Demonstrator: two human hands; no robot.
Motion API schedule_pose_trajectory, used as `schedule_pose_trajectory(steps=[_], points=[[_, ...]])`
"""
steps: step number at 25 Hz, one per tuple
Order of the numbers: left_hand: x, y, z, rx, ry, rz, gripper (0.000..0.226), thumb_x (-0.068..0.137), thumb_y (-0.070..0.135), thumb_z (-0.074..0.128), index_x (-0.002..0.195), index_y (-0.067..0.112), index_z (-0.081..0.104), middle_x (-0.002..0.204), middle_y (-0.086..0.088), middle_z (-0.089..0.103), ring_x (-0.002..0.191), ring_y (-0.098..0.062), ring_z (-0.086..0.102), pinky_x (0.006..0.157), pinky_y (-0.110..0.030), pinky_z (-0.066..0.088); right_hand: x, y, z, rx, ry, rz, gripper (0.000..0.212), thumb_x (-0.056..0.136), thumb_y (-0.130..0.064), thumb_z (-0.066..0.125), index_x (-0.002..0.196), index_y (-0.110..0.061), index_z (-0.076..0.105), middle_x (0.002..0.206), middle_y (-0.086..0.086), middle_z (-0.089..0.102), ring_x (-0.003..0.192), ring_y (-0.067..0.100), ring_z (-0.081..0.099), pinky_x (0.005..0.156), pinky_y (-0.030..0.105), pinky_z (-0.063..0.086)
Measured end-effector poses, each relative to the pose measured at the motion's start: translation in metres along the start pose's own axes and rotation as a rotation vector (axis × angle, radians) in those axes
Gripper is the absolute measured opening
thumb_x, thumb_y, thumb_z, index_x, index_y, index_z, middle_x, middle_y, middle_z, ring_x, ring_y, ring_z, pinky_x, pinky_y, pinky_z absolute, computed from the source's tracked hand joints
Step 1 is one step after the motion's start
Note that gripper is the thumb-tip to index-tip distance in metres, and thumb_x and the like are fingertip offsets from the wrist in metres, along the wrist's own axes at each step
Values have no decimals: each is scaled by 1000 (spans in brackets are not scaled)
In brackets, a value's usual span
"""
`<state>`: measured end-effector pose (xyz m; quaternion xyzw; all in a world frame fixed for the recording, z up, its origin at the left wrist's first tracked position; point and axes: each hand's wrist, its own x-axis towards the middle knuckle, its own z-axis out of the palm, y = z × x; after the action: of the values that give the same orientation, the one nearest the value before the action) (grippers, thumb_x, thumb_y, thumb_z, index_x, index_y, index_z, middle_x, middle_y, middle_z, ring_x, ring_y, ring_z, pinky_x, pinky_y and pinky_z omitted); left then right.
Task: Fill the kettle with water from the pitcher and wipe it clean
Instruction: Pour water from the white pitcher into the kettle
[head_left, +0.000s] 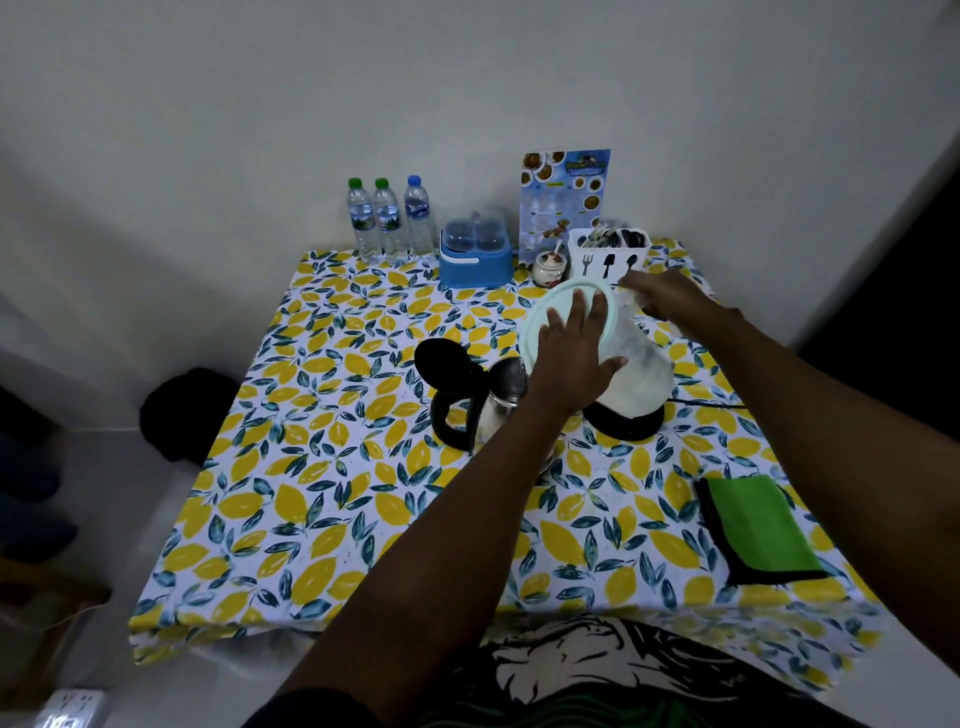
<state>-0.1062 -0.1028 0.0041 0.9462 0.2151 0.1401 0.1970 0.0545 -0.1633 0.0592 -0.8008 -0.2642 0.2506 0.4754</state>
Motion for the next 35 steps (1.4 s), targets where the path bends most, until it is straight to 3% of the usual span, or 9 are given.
schedule_pose_trajectory(steps=[4,8,14,19,22,26,32,35], points=[[4,9,3,83,-61,42,86,89,45,59,152,14,8,162,-17,5,140,-57,11,113,-63,21,2,26,-7,112,19,18,36,81,-34,64,56,-15,47,50,2,36,44,16,26,49,30,22],[13,21,11,177,-124,85,85,90,45,57,153,16,7,162,-17,2,141,-57,9,114,-63,18,5,57,-16,219,55,99,36,83,-34,63,55,-17,48,37,-7,35,39,13,26,46,28,21],[40,61,48,292,-277,173,87,91,46,55,153,15,3,161,-18,2,140,-57,7,112,-65,17,14,124,-49,416,165,259,34,86,-32,62,58,-18,49,36,-7,38,33,10,30,46,28,23],[65,102,97,366,-352,257,86,91,45,56,152,14,5,161,-18,4,140,-57,10,110,-66,21,16,176,-94,465,246,365,21,90,-30,59,72,-18,59,59,4,38,50,17,31,48,30,26],[80,133,126,414,-406,326,87,89,45,57,152,14,6,161,-19,5,140,-57,11,110,-67,21,17,213,-126,498,326,419,22,88,-29,61,70,-16,57,59,6,35,47,16,29,47,30,22],[97,164,158,435,-438,359,89,88,44,60,152,14,7,160,-20,6,139,-59,10,110,-68,21,16,246,-159,546,373,368,28,86,-29,61,62,-18,53,57,5,33,43,13,29,48,30,21],[116,201,197,448,-430,394,83,90,39,58,151,12,10,159,-22,11,139,-59,12,112,-66,18,19,273,-195,596,373,328,29,95,-23,51,65,-19,52,50,-7,35,44,7,29,50,27,22],[123,207,205,418,-403,402,81,90,42,56,151,11,12,159,-22,12,141,-55,12,112,-63,20,23,277,-204,600,387,316,32,91,-32,51,62,-21,54,45,-9,41,45,8,36,53,31,26]])
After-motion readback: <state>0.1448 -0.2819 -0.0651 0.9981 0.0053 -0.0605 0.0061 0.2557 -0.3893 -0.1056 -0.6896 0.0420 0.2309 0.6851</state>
